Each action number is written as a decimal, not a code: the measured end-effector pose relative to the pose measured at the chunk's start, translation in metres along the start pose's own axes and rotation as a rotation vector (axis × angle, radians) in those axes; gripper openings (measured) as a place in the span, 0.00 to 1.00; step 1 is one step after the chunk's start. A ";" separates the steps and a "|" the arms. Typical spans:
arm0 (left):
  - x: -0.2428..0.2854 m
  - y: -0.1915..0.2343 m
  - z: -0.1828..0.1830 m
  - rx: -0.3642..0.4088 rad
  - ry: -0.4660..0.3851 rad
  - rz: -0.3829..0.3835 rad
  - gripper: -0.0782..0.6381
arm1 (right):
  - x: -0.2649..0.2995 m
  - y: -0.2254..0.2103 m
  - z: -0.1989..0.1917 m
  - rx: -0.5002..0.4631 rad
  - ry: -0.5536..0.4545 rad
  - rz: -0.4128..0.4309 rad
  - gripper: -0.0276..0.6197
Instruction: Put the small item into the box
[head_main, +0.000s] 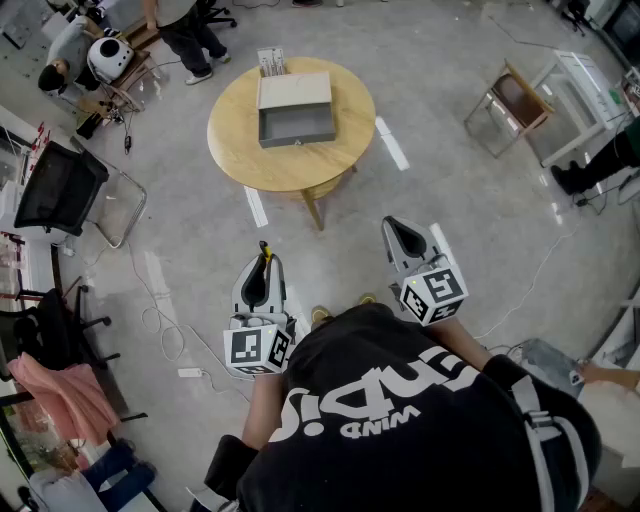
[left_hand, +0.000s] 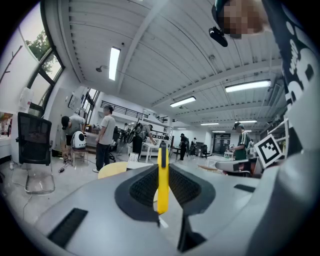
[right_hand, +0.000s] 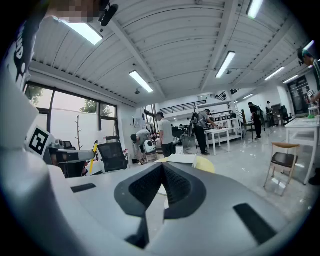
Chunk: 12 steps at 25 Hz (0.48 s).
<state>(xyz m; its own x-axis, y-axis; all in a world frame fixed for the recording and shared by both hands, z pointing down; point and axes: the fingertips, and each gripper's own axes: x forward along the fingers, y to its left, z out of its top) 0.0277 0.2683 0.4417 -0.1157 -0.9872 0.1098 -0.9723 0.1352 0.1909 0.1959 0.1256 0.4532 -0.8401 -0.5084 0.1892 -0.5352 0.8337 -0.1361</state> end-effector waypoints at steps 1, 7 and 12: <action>0.000 -0.002 0.000 0.001 -0.001 0.001 0.21 | -0.001 -0.001 0.000 0.000 -0.001 0.003 0.05; 0.005 -0.012 -0.005 0.003 0.000 0.013 0.21 | -0.004 -0.005 0.001 0.019 -0.025 0.046 0.05; 0.008 -0.018 -0.008 0.020 -0.019 0.032 0.21 | -0.010 -0.013 -0.004 0.018 -0.038 0.072 0.05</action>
<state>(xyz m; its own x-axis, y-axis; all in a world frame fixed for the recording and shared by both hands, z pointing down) 0.0457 0.2586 0.4472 -0.1499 -0.9839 0.0973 -0.9719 0.1647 0.1684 0.2116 0.1209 0.4574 -0.8791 -0.4552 0.1414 -0.4743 0.8647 -0.1653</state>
